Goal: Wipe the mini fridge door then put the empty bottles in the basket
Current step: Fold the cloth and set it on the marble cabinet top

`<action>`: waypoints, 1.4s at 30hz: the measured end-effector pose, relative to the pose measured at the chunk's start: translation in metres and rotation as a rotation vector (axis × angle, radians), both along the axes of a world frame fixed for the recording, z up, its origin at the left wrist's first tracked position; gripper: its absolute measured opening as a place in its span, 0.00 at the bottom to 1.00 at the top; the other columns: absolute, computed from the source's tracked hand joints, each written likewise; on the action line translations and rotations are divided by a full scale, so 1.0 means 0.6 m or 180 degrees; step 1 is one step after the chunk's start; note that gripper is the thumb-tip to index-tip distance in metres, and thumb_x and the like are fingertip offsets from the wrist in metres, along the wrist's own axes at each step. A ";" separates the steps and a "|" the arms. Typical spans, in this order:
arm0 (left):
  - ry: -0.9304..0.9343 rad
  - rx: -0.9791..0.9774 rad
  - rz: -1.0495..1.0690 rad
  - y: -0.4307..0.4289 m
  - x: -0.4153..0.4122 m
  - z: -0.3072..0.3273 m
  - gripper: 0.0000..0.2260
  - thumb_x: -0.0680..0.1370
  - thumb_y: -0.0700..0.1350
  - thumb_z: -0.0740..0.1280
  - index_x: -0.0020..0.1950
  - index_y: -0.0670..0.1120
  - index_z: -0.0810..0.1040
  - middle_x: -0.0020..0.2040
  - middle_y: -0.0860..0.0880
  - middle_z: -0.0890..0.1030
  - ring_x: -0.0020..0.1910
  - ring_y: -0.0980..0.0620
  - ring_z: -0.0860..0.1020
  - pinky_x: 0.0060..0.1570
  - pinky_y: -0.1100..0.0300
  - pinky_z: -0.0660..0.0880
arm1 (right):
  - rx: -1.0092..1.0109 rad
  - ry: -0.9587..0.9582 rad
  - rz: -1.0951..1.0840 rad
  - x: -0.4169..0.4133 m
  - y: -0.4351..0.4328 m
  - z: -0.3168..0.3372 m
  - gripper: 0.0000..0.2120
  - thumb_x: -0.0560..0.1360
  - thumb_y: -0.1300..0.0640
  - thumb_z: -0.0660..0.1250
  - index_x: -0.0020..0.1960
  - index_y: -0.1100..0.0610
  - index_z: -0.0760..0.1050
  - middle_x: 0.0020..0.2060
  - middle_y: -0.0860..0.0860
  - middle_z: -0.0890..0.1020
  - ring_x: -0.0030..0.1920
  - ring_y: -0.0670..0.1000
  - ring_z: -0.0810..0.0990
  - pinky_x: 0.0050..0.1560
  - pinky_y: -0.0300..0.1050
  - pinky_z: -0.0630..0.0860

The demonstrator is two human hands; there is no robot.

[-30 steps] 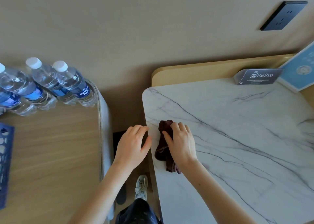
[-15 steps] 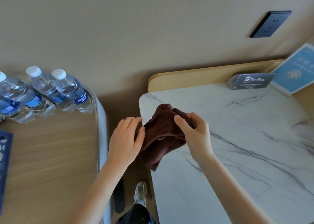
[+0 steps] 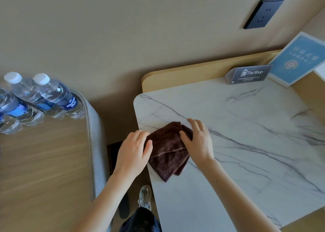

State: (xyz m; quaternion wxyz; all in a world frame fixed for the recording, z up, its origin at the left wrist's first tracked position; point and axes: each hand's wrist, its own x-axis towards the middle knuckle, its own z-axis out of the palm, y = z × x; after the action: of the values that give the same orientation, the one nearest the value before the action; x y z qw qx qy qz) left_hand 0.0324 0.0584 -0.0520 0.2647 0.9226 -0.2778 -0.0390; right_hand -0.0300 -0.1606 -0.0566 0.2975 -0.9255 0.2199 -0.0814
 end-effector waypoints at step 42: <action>-0.0012 0.0058 0.0235 0.013 -0.067 -0.007 0.18 0.80 0.51 0.55 0.60 0.44 0.79 0.53 0.50 0.81 0.52 0.51 0.78 0.46 0.59 0.78 | -0.1364 0.0109 0.2972 -0.028 -0.035 -0.077 0.28 0.80 0.36 0.57 0.78 0.44 0.62 0.77 0.46 0.65 0.80 0.54 0.55 0.79 0.60 0.48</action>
State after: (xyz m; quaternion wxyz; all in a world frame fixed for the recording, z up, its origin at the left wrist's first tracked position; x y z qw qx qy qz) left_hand -0.0079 0.0663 -0.0560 0.2571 0.9347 -0.2437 -0.0300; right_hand -0.0468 -0.1817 -0.1027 0.1021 -0.9664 -0.2336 0.0321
